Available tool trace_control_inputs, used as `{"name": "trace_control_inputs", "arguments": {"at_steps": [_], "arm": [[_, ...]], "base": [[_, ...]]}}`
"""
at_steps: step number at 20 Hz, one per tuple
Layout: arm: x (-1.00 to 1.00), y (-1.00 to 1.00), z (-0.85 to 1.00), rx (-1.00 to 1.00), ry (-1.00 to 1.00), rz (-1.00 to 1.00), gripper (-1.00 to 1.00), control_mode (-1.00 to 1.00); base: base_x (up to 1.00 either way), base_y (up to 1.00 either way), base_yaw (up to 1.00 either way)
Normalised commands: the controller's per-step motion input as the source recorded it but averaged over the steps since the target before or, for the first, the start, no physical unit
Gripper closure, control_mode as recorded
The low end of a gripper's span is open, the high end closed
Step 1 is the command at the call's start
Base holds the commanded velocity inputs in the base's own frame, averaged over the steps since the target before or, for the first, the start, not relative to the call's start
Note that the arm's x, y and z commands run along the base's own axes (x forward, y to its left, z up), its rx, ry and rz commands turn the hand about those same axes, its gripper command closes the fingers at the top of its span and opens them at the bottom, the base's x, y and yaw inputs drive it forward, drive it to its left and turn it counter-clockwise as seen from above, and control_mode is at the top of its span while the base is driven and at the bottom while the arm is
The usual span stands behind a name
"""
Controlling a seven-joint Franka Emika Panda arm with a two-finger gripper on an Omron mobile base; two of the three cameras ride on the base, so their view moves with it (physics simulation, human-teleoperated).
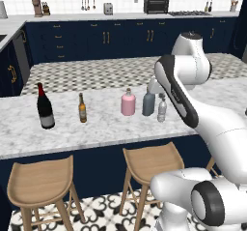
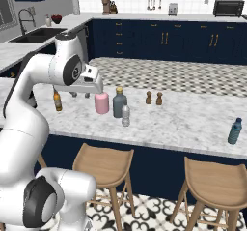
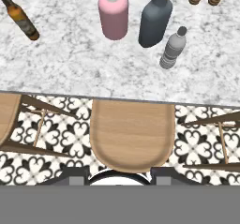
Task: Move the plastic bottles in the middle to the plastics group, and the glass bottles in the middle to the glass group.
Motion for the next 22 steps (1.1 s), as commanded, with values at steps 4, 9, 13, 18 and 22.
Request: {"name": "trace_control_inputs", "arguments": {"at_steps": [4,9,13,18,22], "arm": [[-0.08,0.0,0.0,0.0,0.02,0.0,-1.0,-1.0],[-0.27,0.0,0.0,0.0,0.02,0.0,-1.0,-1.0],[-0.03,-0.03,0.0,0.0,0.0,0.0,-1.0,-1.0],[-0.07,0.0,0.0,-0.01,0.12,0.0,-1.0,-1.0],[-0.33,0.07,0.0,-0.17,0.1,-0.01,-1.0,-1.0]], "base": [[0.0,0.0,0.0],[0.0,0.0,0.0],[0.0,0.0,0.0],[0.0,0.0,0.0],[0.0,0.0,0.0]]}}
